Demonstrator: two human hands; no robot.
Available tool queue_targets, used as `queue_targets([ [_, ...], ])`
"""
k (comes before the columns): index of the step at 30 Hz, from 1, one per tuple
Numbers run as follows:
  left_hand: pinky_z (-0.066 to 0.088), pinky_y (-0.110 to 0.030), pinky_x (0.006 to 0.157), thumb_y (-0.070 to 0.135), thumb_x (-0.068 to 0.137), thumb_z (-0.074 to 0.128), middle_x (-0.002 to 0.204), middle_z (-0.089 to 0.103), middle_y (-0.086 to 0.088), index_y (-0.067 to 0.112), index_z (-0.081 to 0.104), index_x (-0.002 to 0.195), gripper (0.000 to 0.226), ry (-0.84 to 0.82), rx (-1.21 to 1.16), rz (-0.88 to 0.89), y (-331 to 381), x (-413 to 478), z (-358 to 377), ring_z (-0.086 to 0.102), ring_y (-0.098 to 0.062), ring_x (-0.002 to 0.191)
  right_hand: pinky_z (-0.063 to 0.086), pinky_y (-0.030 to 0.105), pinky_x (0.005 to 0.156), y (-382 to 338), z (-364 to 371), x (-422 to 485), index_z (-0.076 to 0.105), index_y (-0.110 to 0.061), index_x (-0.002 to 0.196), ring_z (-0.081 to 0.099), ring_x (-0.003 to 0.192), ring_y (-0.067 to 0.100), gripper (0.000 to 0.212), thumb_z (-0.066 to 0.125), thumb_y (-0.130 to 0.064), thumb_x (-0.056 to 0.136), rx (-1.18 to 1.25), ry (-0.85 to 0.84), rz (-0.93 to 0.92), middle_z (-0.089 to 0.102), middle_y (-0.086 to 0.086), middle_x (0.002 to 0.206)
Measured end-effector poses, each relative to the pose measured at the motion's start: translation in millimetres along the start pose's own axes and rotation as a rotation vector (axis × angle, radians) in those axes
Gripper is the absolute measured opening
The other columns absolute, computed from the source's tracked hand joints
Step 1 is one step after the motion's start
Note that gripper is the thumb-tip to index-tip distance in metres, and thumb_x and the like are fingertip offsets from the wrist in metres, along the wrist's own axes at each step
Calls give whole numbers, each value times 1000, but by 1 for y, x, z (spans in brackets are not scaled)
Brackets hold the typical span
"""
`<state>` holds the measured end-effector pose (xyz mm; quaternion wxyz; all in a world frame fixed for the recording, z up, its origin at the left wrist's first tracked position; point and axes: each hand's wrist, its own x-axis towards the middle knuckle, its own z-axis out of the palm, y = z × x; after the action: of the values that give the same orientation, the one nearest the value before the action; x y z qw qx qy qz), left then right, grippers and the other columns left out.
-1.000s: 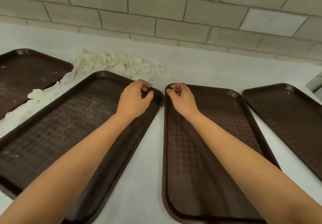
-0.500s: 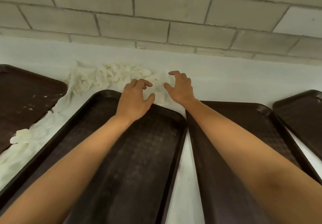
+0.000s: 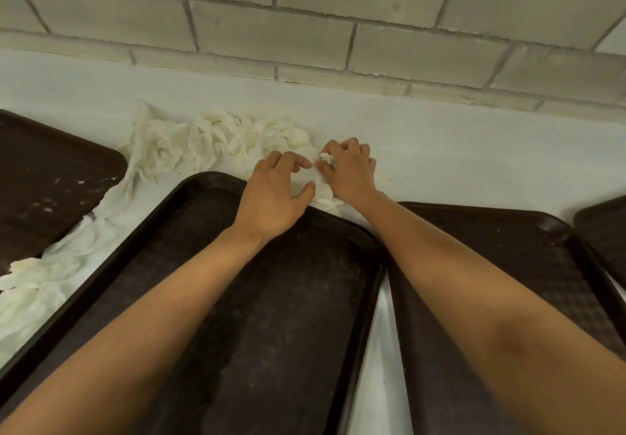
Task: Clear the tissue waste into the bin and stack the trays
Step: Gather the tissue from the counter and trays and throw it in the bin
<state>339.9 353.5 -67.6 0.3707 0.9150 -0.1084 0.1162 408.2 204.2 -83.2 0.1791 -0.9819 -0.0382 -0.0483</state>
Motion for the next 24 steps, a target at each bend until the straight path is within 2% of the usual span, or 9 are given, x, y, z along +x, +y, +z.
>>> queue_targets([
  [3,49,-37,87,29,84,60,110,55,1,20,58,112,29,16,-7,2,-1,1,0,51,-17,103,39,35,78,-1,0,0,51,-7,109,43,96,25,25,44,-27,97,150,22,-63,48,10,103],
  [6,50,-37,86,30,84,59,109,56,1,20,59,111,29,38,-6,18,-2,2,0,52,-17,103,32,31,63,0,-8,0,43,-9,88,39,69,17,12,42,-18,96,315,75,-87,41,-1,75],
  [10,49,-38,86,29,84,60,108,56,-1,18,58,112,30,65,29,36,0,2,-2,50,-19,102,25,22,51,0,-21,-1,31,-20,65,29,52,6,34,47,-18,95,399,188,-84,31,-9,57],
  [13,46,-36,88,29,82,63,110,56,-2,18,58,113,34,61,76,30,3,2,-3,49,-21,102,22,19,49,-2,-33,1,23,-24,59,24,50,7,45,53,-20,93,479,295,-72,26,-8,54],
  [17,42,-32,91,39,78,67,111,54,1,20,57,113,42,5,141,28,6,2,-5,46,-21,104,28,18,55,-5,-47,7,39,-10,63,32,58,11,35,57,-22,91,584,395,-36,32,-5,61],
  [20,42,-34,93,50,75,68,114,54,1,23,57,112,47,-84,204,33,10,5,-4,45,-21,107,29,24,54,-9,-55,6,37,-11,63,32,58,13,36,54,-22,93,669,399,-16,35,1,60],
  [22,41,-33,93,54,74,67,117,53,2,25,57,114,51,-157,231,19,14,8,-3,44,-21,110,40,24,50,-11,-60,4,34,-15,63,37,56,14,37,54,-22,94,720,409,3,37,0,58],
  [24,41,-34,95,56,73,67,121,53,1,26,56,116,53,-231,255,-4,18,11,-1,43,-21,114,53,24,50,-12,-64,3,38,-12,70,47,59,17,30,54,-21,94,777,421,31,45,5,64],
])
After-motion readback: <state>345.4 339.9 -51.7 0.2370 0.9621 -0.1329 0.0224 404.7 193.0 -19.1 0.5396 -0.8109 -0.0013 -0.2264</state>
